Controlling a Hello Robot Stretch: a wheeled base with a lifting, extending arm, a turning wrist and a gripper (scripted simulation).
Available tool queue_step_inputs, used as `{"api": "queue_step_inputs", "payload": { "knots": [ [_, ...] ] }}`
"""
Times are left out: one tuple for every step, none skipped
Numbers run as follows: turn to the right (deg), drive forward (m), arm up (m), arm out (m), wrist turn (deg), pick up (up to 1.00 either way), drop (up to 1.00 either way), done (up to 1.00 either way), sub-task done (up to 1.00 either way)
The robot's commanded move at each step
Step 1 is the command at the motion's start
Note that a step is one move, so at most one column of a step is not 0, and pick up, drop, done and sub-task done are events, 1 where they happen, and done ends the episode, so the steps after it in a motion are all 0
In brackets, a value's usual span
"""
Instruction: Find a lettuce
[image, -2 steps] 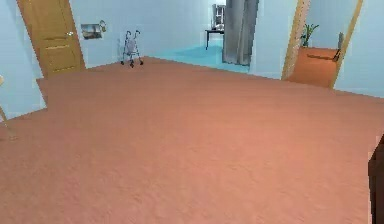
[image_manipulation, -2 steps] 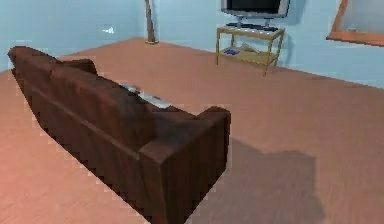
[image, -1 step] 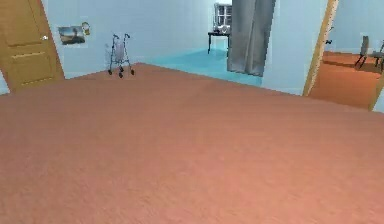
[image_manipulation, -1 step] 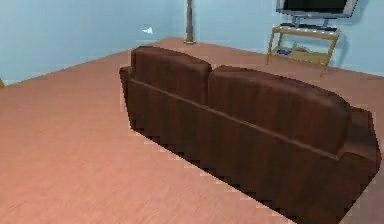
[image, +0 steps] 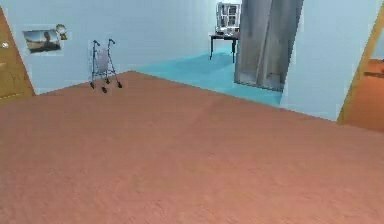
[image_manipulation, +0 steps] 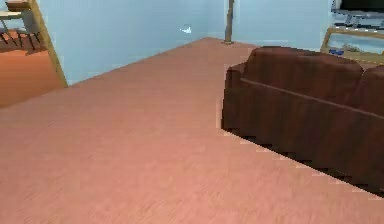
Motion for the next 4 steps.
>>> {"api": "queue_step_inputs", "payload": {
  "knots": [
    [0.0,1.0,0.0,0.0,0.0,0.0,0.0,0.0,0.0],
    [0.0,1.0,0.0,0.0,0.0,0.0,0.0,0.0,0.0],
    [0.0,1.0,0.0,0.0,0.0,0.0,0.0,0.0,0.0],
    [0.0,1.0,0.0,0.0,0.0,0.0,0.0,0.0,0.0]
  ]
}}
